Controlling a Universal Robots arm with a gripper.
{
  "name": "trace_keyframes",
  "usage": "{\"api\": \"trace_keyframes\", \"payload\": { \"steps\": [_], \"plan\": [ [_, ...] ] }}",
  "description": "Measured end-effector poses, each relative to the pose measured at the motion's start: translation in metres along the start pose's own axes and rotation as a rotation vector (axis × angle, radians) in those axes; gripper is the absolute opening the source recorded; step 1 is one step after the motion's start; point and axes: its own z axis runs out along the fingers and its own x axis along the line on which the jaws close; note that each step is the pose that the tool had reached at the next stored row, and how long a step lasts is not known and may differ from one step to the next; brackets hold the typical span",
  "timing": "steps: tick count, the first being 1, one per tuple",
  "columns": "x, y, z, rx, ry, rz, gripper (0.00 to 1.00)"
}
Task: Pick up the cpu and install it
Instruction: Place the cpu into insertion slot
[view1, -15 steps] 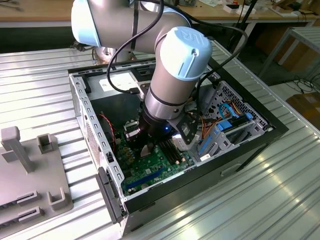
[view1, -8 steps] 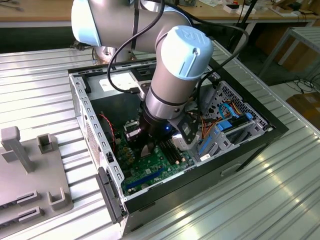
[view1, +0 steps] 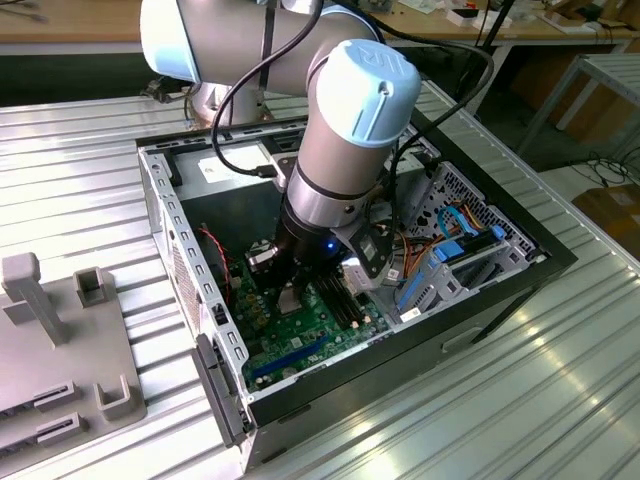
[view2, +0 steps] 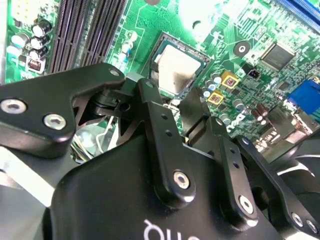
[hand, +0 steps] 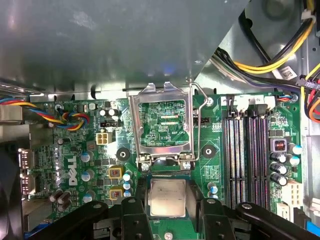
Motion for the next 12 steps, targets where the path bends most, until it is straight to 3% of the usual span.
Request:
{"api": "trace_keyframes", "payload": {
  "steps": [4,12],
  "plan": [
    [-0.0001,-0.0006,0.0018,-0.0002,-0.0005,0.002,0.45],
    [-0.0006,-0.0014,0.0081,-0.0006,-0.0097,0.008,0.45]
  ]
}}
